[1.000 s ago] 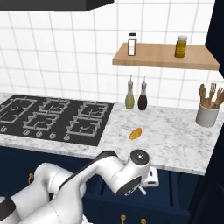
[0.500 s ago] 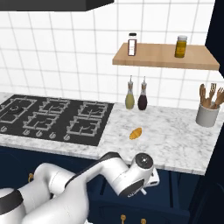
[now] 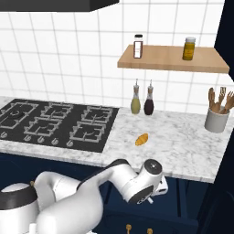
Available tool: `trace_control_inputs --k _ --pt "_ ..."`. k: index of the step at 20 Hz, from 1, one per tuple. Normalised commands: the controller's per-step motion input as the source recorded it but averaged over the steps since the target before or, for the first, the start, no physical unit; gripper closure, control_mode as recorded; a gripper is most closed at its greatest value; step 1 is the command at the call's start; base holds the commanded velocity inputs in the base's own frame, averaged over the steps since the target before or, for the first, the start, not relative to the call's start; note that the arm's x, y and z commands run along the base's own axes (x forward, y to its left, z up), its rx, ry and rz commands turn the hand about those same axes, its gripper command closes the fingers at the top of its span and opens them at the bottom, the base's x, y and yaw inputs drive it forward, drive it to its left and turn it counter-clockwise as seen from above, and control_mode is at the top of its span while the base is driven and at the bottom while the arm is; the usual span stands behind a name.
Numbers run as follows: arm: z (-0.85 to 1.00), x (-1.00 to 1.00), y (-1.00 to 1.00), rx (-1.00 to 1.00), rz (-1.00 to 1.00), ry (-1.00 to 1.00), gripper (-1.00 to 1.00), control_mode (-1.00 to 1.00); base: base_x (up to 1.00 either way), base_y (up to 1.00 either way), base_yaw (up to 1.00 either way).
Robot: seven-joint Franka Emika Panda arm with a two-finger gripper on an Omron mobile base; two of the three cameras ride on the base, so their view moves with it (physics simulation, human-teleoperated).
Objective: Pick the whisk from the drawer and place it on the counter.
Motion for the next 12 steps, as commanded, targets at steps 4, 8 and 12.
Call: trace_control_inputs --k 4,8,12 --pt "-0.31 0.11 -0.01 0.0 0.0 0.0 -1.0 -1.0 0.0 0.0 0.0" --pt "-0.31 0.12 0.0 0.0 0.0 0.02 -1.0 -1.0 0.0 0.0 0.0" --pt "-0.25 0.25 0.0 0.01 0.0 0.04 -1.0 -1.0 0.0 0.0 0.0"
